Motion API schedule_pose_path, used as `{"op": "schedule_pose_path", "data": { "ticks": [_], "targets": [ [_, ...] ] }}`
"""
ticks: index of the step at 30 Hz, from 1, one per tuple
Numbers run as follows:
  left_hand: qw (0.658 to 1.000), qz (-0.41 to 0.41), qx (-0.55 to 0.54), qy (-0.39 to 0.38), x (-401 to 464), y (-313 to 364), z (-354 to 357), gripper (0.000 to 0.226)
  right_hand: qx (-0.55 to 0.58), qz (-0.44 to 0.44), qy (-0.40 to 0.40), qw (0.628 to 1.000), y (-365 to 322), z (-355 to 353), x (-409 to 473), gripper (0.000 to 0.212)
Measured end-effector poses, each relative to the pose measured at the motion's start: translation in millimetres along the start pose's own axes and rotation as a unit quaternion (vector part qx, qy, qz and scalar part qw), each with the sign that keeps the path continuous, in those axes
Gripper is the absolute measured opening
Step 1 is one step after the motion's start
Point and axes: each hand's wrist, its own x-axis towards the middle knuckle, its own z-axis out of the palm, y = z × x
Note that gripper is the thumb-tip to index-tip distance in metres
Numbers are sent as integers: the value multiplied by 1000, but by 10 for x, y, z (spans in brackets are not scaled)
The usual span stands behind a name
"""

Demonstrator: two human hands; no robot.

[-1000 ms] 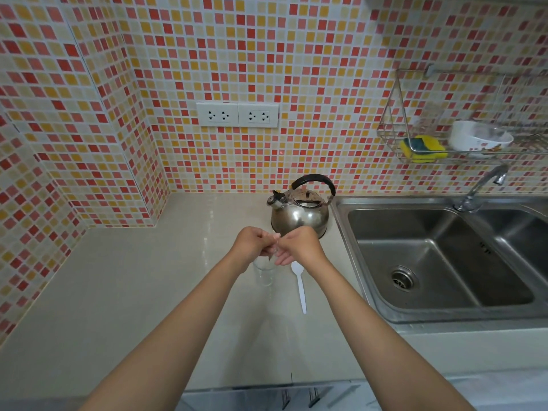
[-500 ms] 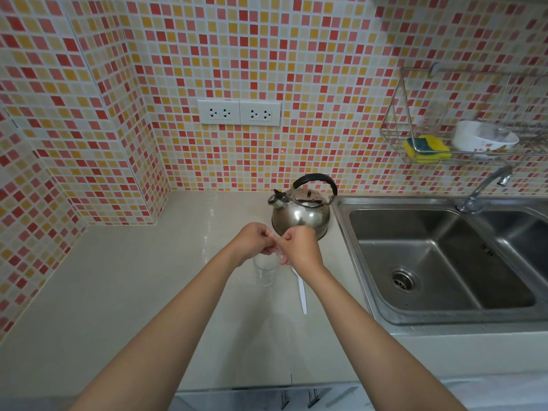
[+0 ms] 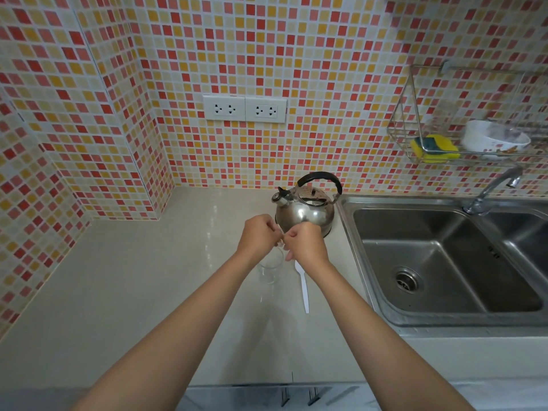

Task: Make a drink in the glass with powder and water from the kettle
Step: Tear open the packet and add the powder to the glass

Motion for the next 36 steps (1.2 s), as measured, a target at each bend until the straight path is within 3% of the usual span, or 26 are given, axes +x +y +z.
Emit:
{"op": "schedule_pose_path", "data": {
  "ticks": [8,10,13,15,18,23,30,36],
  "targets": [
    [997,-4,-63,-36,43,-48,-64,24,-73,-26,15,997,-61,13,79,21],
    [999,-11,-7,-52,67,-20,-90,21,-75,-21,9,997,-51,10,107,20],
    [982,-3,177,-63,67,84,-125,9,-66,19,-21,997,-21,10,149,27],
    [958,25,279,-59,55,173,-123,20,-75,48,-38,995,-33,23,172,33],
    [945,57,320,-46,50,249,-86,21,-86,80,-42,992,-96,8,240,31],
    [962,51,269,-13,53,213,-66,7,-95,105,-87,986,-146,-72,308,38],
    [956,110,270,46,77,79,-104,13,-102,79,-47,990,-137,-59,341,36],
    [978,189,62,-63,103,-205,-158,26,-90,113,-115,983,-185,-134,384,36]
  ]
}}
